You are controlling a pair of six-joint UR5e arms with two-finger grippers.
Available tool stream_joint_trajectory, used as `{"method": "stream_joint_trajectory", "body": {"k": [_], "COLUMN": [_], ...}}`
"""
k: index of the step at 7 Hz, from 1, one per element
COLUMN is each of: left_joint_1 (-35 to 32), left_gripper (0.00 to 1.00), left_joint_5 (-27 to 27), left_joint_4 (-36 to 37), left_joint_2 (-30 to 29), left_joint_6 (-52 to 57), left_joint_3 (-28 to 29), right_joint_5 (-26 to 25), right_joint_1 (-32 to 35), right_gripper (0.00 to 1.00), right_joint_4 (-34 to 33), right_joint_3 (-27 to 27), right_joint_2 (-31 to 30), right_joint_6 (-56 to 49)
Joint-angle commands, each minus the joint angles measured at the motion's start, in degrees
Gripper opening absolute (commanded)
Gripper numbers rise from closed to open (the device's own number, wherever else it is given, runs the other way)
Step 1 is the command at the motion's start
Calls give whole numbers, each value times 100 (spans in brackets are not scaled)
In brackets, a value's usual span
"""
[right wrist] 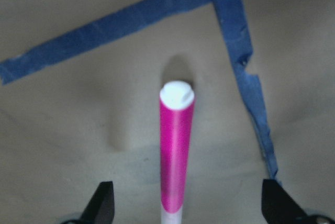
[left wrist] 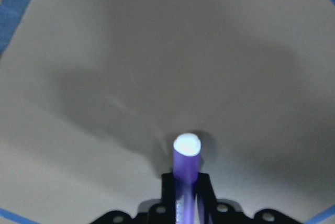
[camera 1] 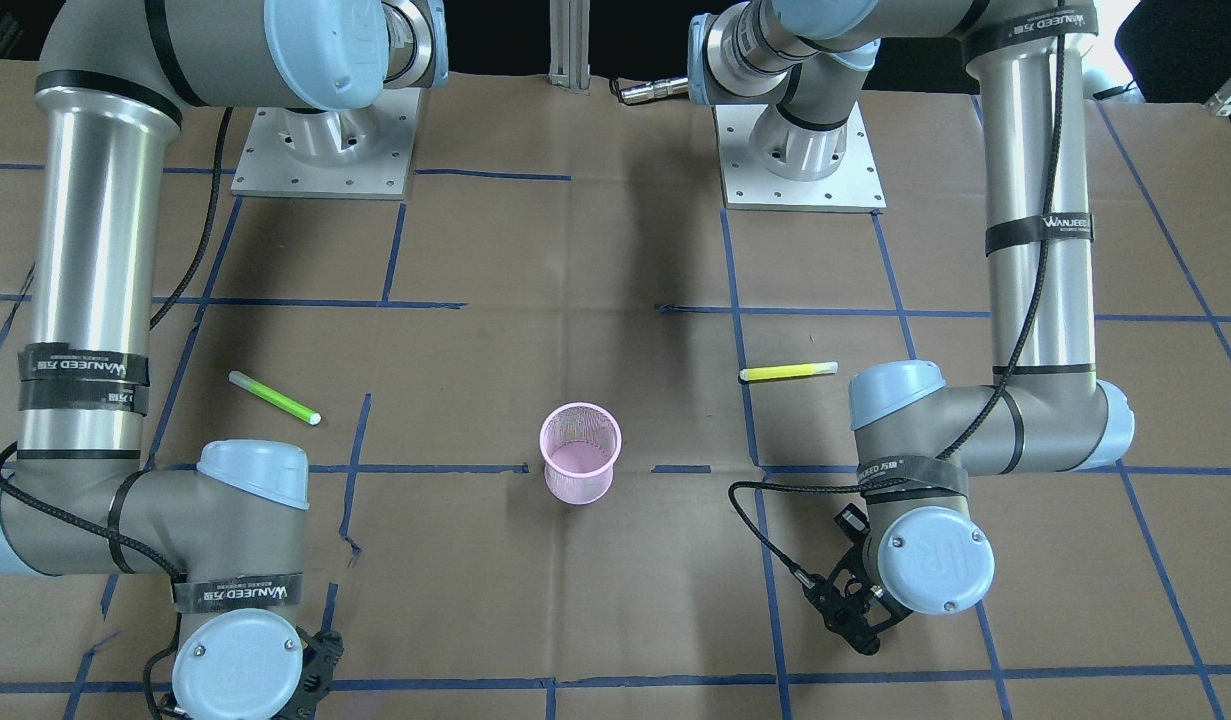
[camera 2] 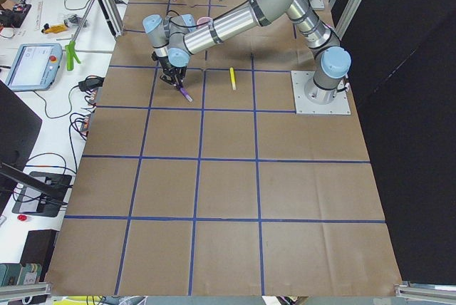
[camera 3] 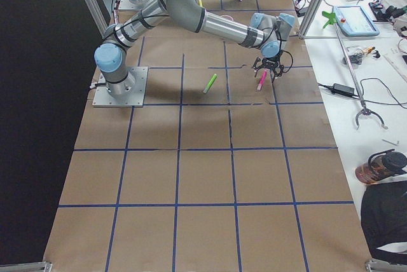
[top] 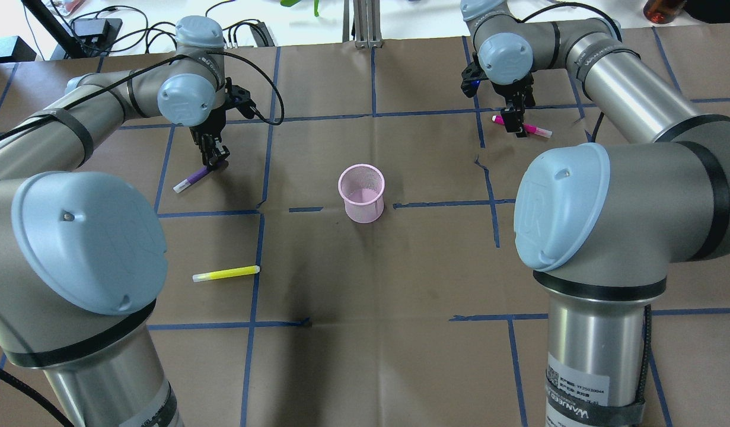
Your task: Insert purple and pink pens into pink cup
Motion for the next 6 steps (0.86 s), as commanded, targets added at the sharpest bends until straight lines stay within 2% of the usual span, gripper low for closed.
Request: {"method": "stream_joint_trajectory", "body": {"k": [1, 2, 3, 6], "left_joint_1": [-43, -52, -200, -894], "left_gripper": [0, 0, 0, 0], "left_joint_5": [-74, -222, -816, -1671], "left_joint_4": [20, 20, 12, -33], "left_joint_2": [303, 487, 863, 1848], "left_joint_6": [372, 383, 348, -80], "left_joint_3": [-17, -87, -123, -333], "right_joint_5": [30, 22, -22, -58], "right_joint_1": [221, 222, 187, 143], "right_gripper": [100, 100, 100, 100], "right_joint_4": [-540, -543, -543, -455], "right_joint_3": [-6, -6, -6, 55], "right_joint_2": [79, 79, 44, -9], "right_joint_6": [-17, -8, 0, -8]}}
